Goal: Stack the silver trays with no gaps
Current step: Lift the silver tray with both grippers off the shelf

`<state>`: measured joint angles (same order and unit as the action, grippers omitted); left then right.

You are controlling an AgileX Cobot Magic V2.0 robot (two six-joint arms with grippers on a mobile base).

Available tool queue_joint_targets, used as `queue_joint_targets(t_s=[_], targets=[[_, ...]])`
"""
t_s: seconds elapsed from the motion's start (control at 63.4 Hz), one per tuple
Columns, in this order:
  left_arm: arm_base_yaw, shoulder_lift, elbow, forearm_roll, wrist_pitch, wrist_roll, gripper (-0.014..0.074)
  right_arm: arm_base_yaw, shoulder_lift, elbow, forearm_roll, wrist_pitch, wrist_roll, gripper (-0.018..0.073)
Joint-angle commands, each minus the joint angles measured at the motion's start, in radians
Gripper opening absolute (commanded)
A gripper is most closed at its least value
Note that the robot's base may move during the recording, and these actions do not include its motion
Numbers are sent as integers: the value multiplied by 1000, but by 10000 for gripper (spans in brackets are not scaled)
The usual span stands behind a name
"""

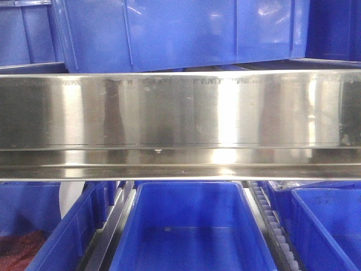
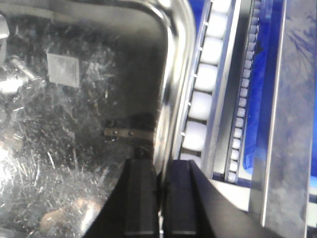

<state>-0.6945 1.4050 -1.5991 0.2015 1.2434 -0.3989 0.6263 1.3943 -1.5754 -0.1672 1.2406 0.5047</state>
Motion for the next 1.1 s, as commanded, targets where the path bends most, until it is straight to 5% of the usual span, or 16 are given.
queue_joint_targets(t_s=[0.0,1.087], targets=[[-11,-29,-36,43,25,13,-41,2,-18,-37,-55,-37,-18,56],[-11,-29,-36,45,27,13,-43,2,-3,-37,-55,-22,-18,56]])
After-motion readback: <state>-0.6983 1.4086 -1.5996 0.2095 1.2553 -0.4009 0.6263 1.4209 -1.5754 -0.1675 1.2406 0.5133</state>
